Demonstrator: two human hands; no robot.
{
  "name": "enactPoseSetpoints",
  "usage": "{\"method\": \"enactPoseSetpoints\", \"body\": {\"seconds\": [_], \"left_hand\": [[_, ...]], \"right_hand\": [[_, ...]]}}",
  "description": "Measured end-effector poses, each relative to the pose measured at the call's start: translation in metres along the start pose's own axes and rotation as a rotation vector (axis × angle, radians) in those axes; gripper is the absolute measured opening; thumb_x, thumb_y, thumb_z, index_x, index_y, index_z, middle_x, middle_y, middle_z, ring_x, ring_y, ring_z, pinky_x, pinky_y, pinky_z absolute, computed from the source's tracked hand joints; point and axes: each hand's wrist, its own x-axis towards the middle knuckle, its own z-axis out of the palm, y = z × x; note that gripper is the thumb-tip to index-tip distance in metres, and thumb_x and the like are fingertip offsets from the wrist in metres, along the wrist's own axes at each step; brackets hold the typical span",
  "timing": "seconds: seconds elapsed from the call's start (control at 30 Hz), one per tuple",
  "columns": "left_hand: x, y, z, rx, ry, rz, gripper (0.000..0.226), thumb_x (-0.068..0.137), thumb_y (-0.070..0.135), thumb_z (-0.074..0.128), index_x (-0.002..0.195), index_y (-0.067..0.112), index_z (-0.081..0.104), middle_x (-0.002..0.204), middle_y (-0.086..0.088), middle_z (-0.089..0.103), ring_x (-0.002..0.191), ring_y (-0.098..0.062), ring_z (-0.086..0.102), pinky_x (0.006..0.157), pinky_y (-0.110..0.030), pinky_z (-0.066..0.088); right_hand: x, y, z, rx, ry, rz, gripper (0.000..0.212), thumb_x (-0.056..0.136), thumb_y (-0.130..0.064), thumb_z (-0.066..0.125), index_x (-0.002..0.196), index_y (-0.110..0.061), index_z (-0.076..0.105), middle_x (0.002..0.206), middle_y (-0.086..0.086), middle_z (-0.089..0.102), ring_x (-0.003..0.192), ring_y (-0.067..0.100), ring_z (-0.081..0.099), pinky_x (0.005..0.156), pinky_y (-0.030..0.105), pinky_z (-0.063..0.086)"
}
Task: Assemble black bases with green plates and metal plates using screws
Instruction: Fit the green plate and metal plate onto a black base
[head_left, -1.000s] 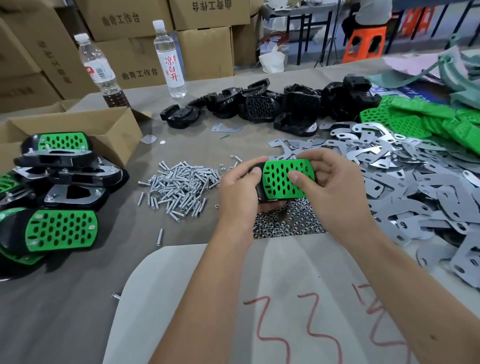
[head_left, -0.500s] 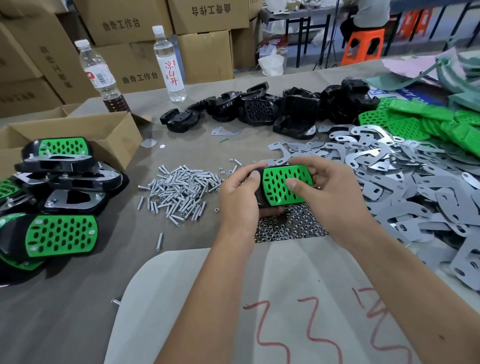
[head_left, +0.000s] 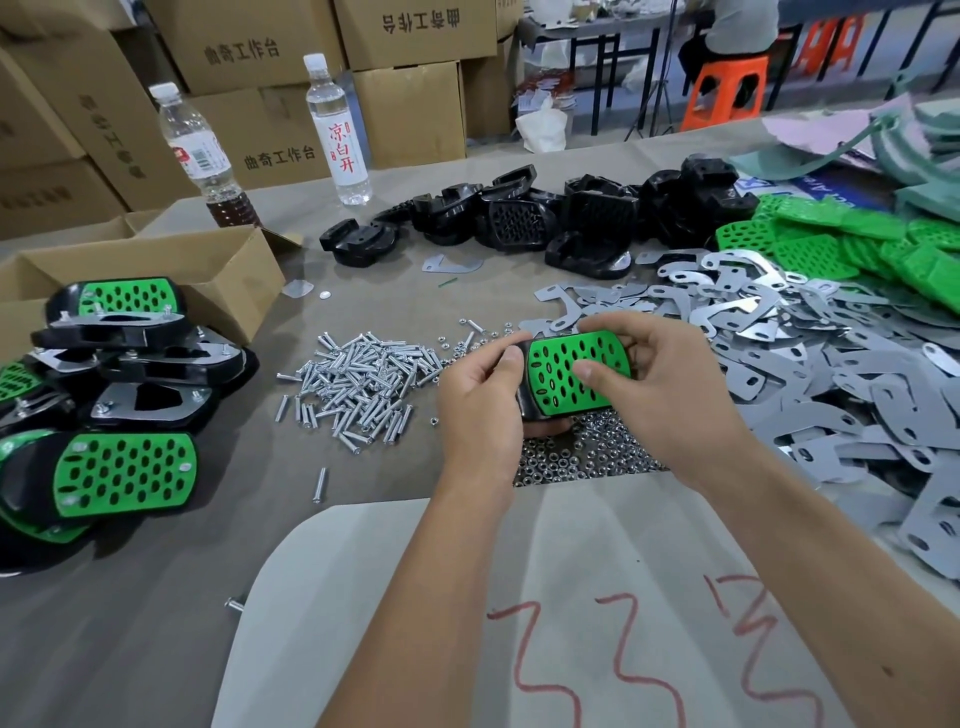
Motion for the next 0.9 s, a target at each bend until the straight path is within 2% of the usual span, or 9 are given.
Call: {"method": "enactPoseSetpoints", "body": {"seconds": [0.1, 0.17, 0.33, 0.43, 0.53, 0.63, 0.73, 0.8, 0.9], "left_hand": [[0.002, -0.005, -0.003, 0.115, -0.039, 0.065, 0.018, 0.094, 0.008, 0.072, 0.11, 0.015, 0.076, 0.103, -0.007, 0.072, 0.088, -0.028, 0.076, 0.066, -0.048, 0.065], [0.002, -0.008, -0.003, 0.237, -0.056, 0.12, 0.035, 0.081, 0.002, 0.082, 0.11, 0.02, 0.073, 0.104, -0.01, 0.073, 0.094, -0.03, 0.075, 0.073, -0.048, 0.065], [0.001, -0.003, -0.002, 0.139, -0.071, 0.048, 0.034, 0.078, -0.01, 0.082, 0.096, 0.017, 0.071, 0.081, 0.0, 0.078, 0.071, -0.018, 0.077, 0.052, -0.025, 0.057], [0.0, 0.0, -0.003, 0.06, -0.145, 0.004, 0.027, 0.081, -0.01, 0.078, 0.096, 0.012, 0.072, 0.084, -0.005, 0.079, 0.072, -0.02, 0.075, 0.049, -0.024, 0.053], [-0.001, 0.005, -0.006, -0.059, -0.238, -0.08, 0.026, 0.079, -0.007, 0.078, 0.101, 0.006, 0.07, 0.089, -0.01, 0.077, 0.073, -0.021, 0.074, 0.048, -0.023, 0.053], [-0.002, 0.008, -0.008, -0.114, -0.302, -0.138, 0.031, 0.073, 0.002, 0.081, 0.102, 0.003, 0.07, 0.094, -0.013, 0.078, 0.076, -0.021, 0.075, 0.051, -0.021, 0.054], [0.001, 0.008, -0.008, 0.007, -0.328, -0.061, 0.035, 0.081, 0.004, 0.082, 0.113, 0.007, 0.07, 0.106, -0.012, 0.078, 0.092, -0.025, 0.077, 0.065, -0.026, 0.06], [0.002, 0.009, -0.01, 0.043, -0.349, -0.032, 0.04, 0.08, 0.006, 0.083, 0.117, 0.008, 0.069, 0.108, -0.012, 0.078, 0.096, -0.026, 0.077, 0.071, -0.03, 0.062], [0.004, 0.008, -0.013, 0.103, -0.324, 0.024, 0.036, 0.084, 0.003, 0.08, 0.118, 0.006, 0.068, 0.109, -0.014, 0.078, 0.098, -0.03, 0.077, 0.071, -0.032, 0.062]], "right_hand": [[0.001, -0.002, 0.001, -0.074, 0.029, -0.012, 0.033, 0.087, -0.012, 0.083, 0.116, -0.023, 0.072, 0.091, -0.003, 0.071, 0.084, 0.014, 0.072, 0.074, 0.031, 0.061], [-0.001, -0.002, 0.001, -0.09, 0.072, 0.006, 0.037, 0.082, -0.019, 0.087, 0.114, -0.024, 0.069, 0.085, -0.003, 0.069, 0.073, 0.012, 0.068, 0.066, 0.028, 0.056], [-0.003, 0.0, -0.013, -0.169, 0.165, 0.12, 0.059, 0.061, -0.051, 0.096, 0.109, -0.031, 0.069, 0.098, -0.003, 0.062, 0.079, 0.012, 0.06, 0.068, 0.029, 0.049], [-0.004, -0.006, -0.016, 0.27, -0.131, 0.21, 0.046, 0.07, -0.04, 0.089, 0.111, -0.022, 0.075, 0.104, 0.001, 0.079, 0.094, 0.02, 0.075, 0.076, 0.031, 0.06], [-0.001, -0.006, -0.021, 0.514, -0.274, 0.228, 0.05, 0.075, -0.027, 0.08, 0.118, -0.003, 0.072, 0.115, 0.018, 0.076, 0.112, 0.039, 0.071, 0.102, 0.052, 0.055], [0.0, -0.007, -0.024, 0.545, -0.279, 0.218, 0.051, 0.078, -0.021, 0.076, 0.122, 0.004, 0.068, 0.118, 0.022, 0.074, 0.113, 0.041, 0.07, 0.105, 0.054, 0.053], [-0.002, -0.005, -0.024, 0.496, -0.195, 0.211, 0.049, 0.075, -0.026, 0.078, 0.118, -0.004, 0.072, 0.113, 0.018, 0.077, 0.107, 0.039, 0.072, 0.101, 0.061, 0.05], [-0.003, -0.003, -0.023, 0.453, -0.18, 0.208, 0.049, 0.073, -0.032, 0.08, 0.116, -0.009, 0.074, 0.113, 0.016, 0.077, 0.112, 0.042, 0.07, 0.108, 0.066, 0.045], [-0.003, -0.003, -0.022, 0.42, -0.249, 0.234, 0.049, 0.077, -0.031, 0.078, 0.12, -0.009, 0.071, 0.115, 0.012, 0.077, 0.114, 0.036, 0.071, 0.103, 0.054, 0.054]]}}
